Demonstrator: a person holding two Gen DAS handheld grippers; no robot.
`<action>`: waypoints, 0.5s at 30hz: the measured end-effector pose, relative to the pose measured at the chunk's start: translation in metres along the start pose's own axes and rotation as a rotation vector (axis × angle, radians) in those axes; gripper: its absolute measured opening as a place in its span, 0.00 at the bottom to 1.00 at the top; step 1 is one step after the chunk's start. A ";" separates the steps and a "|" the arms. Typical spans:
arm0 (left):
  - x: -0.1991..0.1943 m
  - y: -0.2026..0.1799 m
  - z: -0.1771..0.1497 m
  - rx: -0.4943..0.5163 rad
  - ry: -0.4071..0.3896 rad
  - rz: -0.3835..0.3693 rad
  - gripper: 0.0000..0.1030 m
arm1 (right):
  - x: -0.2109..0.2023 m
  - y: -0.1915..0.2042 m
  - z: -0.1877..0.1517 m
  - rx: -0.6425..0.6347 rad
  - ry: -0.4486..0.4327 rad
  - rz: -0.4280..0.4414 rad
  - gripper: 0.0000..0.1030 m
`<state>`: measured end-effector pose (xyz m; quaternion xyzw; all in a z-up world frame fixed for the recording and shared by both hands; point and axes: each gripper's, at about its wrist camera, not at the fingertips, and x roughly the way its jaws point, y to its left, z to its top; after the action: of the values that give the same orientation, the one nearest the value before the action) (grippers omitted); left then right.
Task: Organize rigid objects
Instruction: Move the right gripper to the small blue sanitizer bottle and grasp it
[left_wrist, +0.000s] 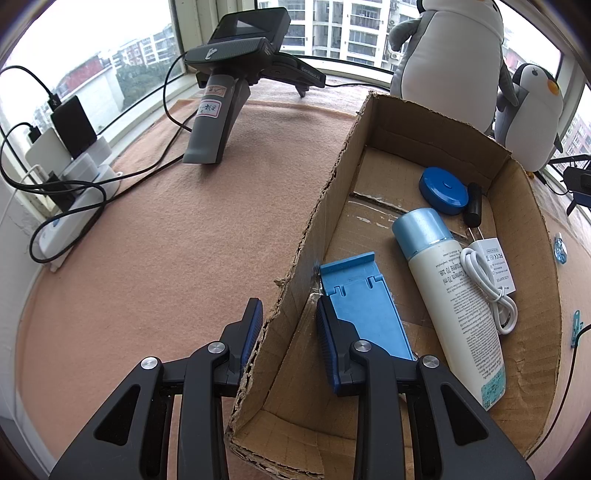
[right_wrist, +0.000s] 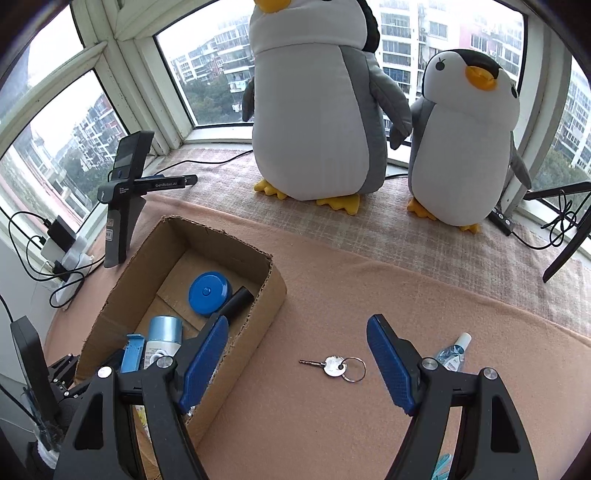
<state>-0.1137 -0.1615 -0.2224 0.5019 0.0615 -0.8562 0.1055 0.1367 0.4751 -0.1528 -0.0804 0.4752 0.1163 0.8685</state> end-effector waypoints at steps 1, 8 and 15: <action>0.000 0.000 0.000 0.000 0.000 0.000 0.27 | -0.001 -0.008 -0.001 0.015 0.004 -0.006 0.72; 0.000 0.000 0.000 0.000 -0.001 0.000 0.27 | -0.002 -0.058 -0.010 0.115 0.038 -0.087 0.72; 0.000 0.000 0.000 0.000 -0.001 0.000 0.27 | 0.009 -0.106 -0.020 0.223 0.111 -0.158 0.72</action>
<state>-0.1135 -0.1617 -0.2226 0.5017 0.0616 -0.8564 0.1055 0.1547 0.3698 -0.1677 -0.0267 0.5248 -0.0107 0.8508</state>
